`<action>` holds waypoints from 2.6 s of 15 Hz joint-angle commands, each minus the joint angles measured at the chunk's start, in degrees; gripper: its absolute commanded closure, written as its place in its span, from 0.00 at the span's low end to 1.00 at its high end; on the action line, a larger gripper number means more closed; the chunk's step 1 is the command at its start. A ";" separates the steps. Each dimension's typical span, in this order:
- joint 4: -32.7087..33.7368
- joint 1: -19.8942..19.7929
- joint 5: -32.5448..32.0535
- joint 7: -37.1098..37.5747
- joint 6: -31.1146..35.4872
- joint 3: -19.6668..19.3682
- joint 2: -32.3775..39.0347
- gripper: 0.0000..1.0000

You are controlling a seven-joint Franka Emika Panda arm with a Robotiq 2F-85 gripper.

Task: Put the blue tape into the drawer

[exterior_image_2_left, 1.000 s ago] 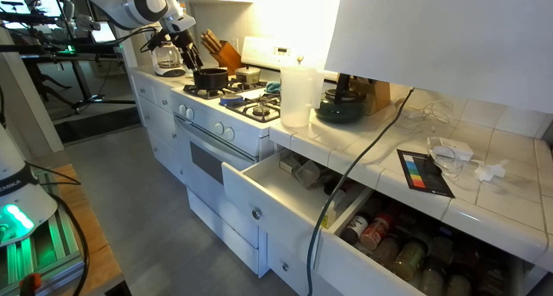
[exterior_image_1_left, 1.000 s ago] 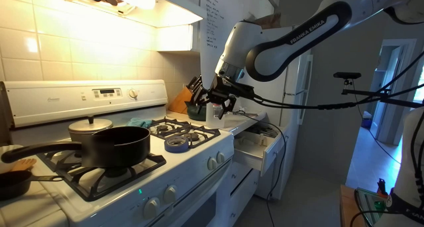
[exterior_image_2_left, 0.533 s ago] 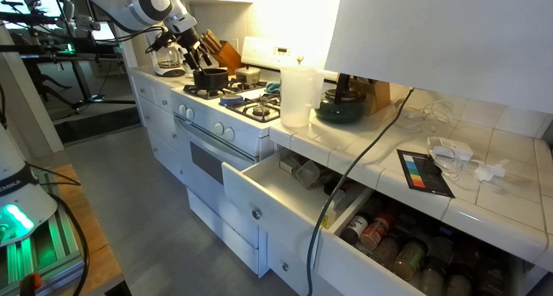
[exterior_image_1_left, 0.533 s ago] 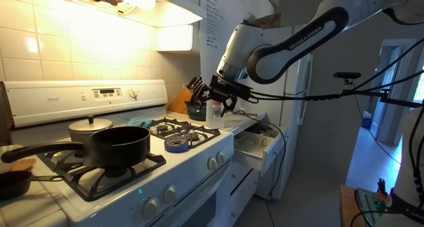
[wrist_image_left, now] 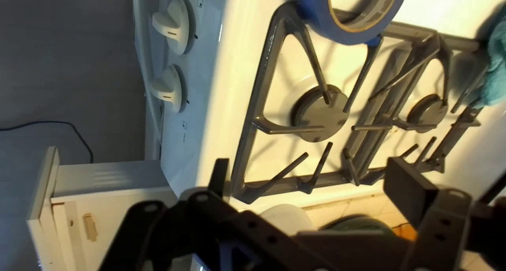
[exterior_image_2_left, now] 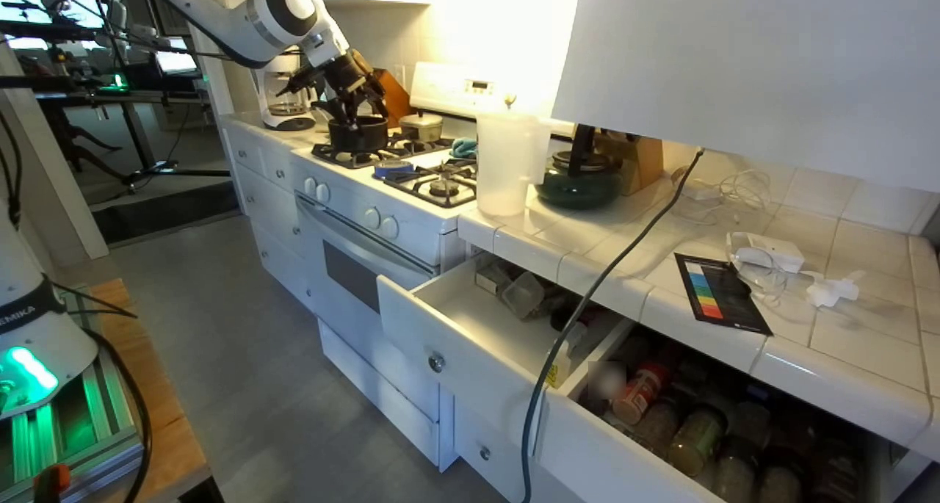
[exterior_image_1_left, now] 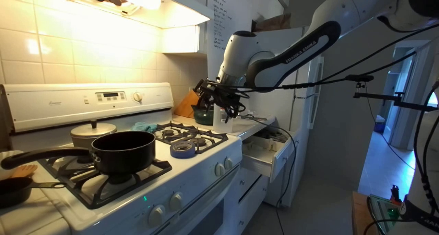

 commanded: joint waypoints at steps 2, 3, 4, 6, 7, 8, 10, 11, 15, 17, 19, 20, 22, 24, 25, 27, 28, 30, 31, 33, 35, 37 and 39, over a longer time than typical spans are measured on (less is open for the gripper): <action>12.62 5.34 -0.78 10.41 -16.96 -1.44 9.67 0.00; 14.54 6.14 -0.19 11.20 -19.61 -1.39 11.19 0.00; 16.23 6.49 1.06 10.92 -20.91 -1.19 12.83 0.00; 19.23 6.86 3.33 8.32 -21.39 -0.91 15.56 0.00; 20.39 6.89 4.79 7.05 -21.16 -0.89 16.73 0.00; 21.15 6.60 6.71 5.39 -20.16 -0.79 17.73 0.00; 22.59 6.18 9.77 2.04 -18.31 -0.82 19.57 0.00; 23.26 6.08 11.35 0.63 -17.90 -0.85 20.26 0.00; 24.96 6.16 14.89 -4.28 -15.17 -1.37 22.40 0.00; 25.67 6.30 15.96 -6.65 -13.81 -1.59 23.45 0.00; 26.25 6.62 16.42 -8.20 -12.95 -2.07 24.44 0.00; 26.50 6.63 16.78 -8.89 -12.66 -2.22 24.87 0.00; 26.75 6.69 17.35 -9.82 -12.39 -2.54 25.58 0.00; 27.40 6.60 18.19 -10.90 -12.44 -2.72 26.51 0.00; 27.70 6.61 18.50 -11.40 -12.33 -2.83 27.05 0.00; 28.54 6.68 19.02 -12.37 -12.31 -3.00 28.07 0.01; 28.93 6.77 19.08 -12.76 -12.31 -3.11 28.58 0.02; 29.87 7.01 19.03 -13.67 -12.35 -3.33 29.81 0.02; 30.23 7.12 19.08 -14.00 -12.29 -3.35 30.28 0.05; 30.95 7.43 19.02 -14.47 -12.09 -3.46 31.11 0.28; 31.30 7.73 18.95 -14.85 -11.87 -3.55 31.43 0.44; 31.61 8.01 18.83 -15.37 -11.79 -3.70 31.35 0.58; 31.74 8.24 18.84 -15.58 -11.42 -3.80 31.27 0.72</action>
